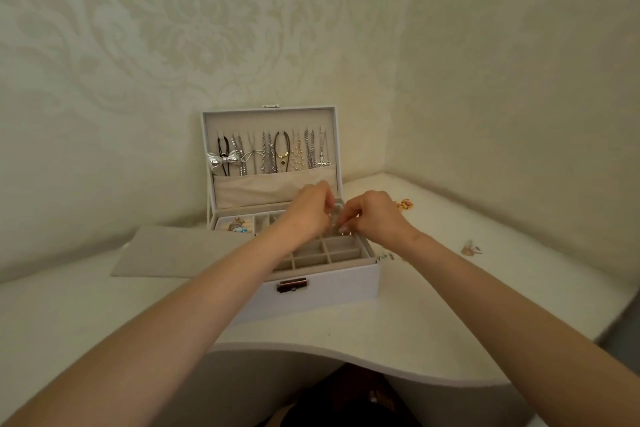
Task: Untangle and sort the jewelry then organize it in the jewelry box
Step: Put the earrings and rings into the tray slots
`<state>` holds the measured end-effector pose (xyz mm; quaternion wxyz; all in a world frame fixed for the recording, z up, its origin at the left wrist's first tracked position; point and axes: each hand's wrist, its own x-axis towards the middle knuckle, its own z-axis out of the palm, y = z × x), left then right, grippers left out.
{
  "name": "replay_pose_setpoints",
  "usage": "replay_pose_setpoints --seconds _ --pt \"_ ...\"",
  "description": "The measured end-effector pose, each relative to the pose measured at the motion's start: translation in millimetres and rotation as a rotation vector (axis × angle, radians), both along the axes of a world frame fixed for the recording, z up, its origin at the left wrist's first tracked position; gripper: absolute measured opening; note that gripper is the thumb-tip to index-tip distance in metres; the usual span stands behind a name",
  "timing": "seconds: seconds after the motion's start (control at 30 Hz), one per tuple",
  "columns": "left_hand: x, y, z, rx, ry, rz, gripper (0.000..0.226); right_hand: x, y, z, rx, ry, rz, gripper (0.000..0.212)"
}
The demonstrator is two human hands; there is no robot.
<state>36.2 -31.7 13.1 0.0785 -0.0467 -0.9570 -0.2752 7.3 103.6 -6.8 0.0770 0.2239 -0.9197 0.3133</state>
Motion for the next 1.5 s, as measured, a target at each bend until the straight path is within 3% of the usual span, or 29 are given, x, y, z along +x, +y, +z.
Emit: replay_pose_setpoints --seconds 0.2,0.37,0.5,0.57,0.63,0.83,0.9,0.97,1.23,1.5 --pt "-12.2 -0.3 -7.0 -0.161 0.083 0.022 0.024 1.4 -1.0 -8.7 0.056 0.093 -0.025 0.015" --pt "-9.0 4.5 -8.2 -0.295 0.099 -0.092 0.022 -2.6 45.5 -0.9 -0.219 0.049 -0.185 0.01" --pt "-5.5 23.8 -4.4 -0.465 0.262 -0.109 0.023 -15.4 133.0 3.2 0.133 -0.09 -0.455 0.024" --pt "-5.4 52.5 0.6 -0.432 0.349 -0.167 0.016 -19.6 166.5 -4.3 0.192 -0.233 -0.462 0.031" --pt "-11.1 91.4 1.1 -0.317 0.284 -0.257 0.014 -21.4 183.7 -12.8 0.199 -0.29 -0.417 0.035" --pt "-46.8 190.2 -39.4 -0.247 -0.085 -0.322 0.047 -22.6 182.6 -28.5 0.186 -0.218 -0.411 0.026" --pt "-54.6 204.8 -50.8 -0.224 -0.118 -0.289 0.045 -22.5 183.4 -30.1 0.168 -0.208 -0.432 0.017" --pt "-59.6 212.3 -55.5 -0.198 -0.109 -0.268 0.037 -23.3 186.9 -31.0 0.13 -0.218 -0.446 0.024" --pt "-67.0 211.6 -52.2 -0.14 -0.089 -0.274 0.033 -22.5 195.1 -23.8 -0.147 -0.341 -0.45 0.025" --pt "-53.8 93.7 40.3 -0.167 -0.017 -0.288 0.024 -12.2 122.4 36.6 -0.373 -0.28 -0.111 0.008"
